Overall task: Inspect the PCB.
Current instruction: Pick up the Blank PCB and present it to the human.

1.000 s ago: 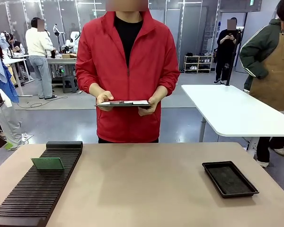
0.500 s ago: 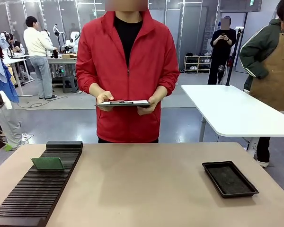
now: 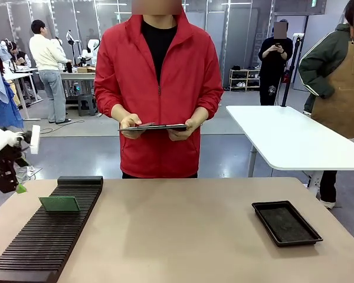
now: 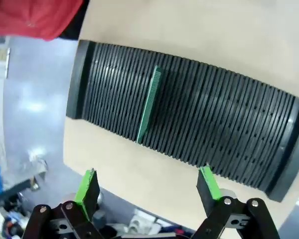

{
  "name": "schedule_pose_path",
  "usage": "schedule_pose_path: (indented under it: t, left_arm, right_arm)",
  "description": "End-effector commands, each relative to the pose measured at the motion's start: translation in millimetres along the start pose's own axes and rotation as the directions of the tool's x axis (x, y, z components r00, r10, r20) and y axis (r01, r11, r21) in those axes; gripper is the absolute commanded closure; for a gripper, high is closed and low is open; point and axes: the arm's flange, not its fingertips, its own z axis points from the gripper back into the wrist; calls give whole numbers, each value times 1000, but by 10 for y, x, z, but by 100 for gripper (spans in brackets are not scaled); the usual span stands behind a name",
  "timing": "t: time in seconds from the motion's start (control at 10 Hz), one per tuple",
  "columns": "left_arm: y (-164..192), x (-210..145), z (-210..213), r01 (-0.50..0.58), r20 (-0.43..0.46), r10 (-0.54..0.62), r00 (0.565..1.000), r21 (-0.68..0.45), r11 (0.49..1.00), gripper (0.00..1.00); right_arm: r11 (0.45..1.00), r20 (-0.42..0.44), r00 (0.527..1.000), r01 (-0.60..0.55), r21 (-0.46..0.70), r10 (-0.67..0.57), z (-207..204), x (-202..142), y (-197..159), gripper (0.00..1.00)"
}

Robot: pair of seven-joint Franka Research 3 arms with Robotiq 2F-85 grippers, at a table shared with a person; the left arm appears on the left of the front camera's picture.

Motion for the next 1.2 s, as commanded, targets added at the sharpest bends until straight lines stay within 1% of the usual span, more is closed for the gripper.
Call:
schedule_pose_path:
  t: [0.0,0.1,0.2,0.3,0.4,0.5,0.6,0.7,0.9,1.1]
  left_arm:
    - [184,13,-227,157,-29,-156,987,26,987,0]
    - [222,46,-319,196,-41,-195,980,34,980,0]
    - [261,41,-434,205,-77,-203,976,22,979,0]
    - [300,47,-538,192,-93,-191,977,5,981,0]
    - [330,53,-647,180,-86,-181,980,-20,983,0]
    - [343,52,-729,169,-99,-171,980,-32,985,0]
    - [347,48,-795,160,-83,-162,983,-37,986,0]
    - [340,54,-870,149,-90,-153,984,-48,988,0]
    - [338,46,-1042,146,-100,-154,983,-79,986,0]
    - [341,49,-1178,138,-92,-147,985,-102,985,0]
  right_arm:
    - [1000,7,1000,-10,12,10,3,8,7,0]
    - [1000,7,1000,-10,12,10,3,8,7,0]
    - [1000,7,1000,-10,12,10,3,8,7,0]
    - [1000,7,1000,-10,12,10,3,8,7,0]
    - [1000,7,1000,-10,12,10,3,8,7,0]
    - [1000,7,1000,-10,12,10,3,8,7,0]
    - [1000,7,1000,-10,12,10,3,8,7,0]
    - [1000,7,1000,-10,12,10,3,8,7,0]
    - [1000,7,1000,-10,12,10,3,8,7,0]
    - [1000,7,1000,-10,12,10,3,8,7,0]
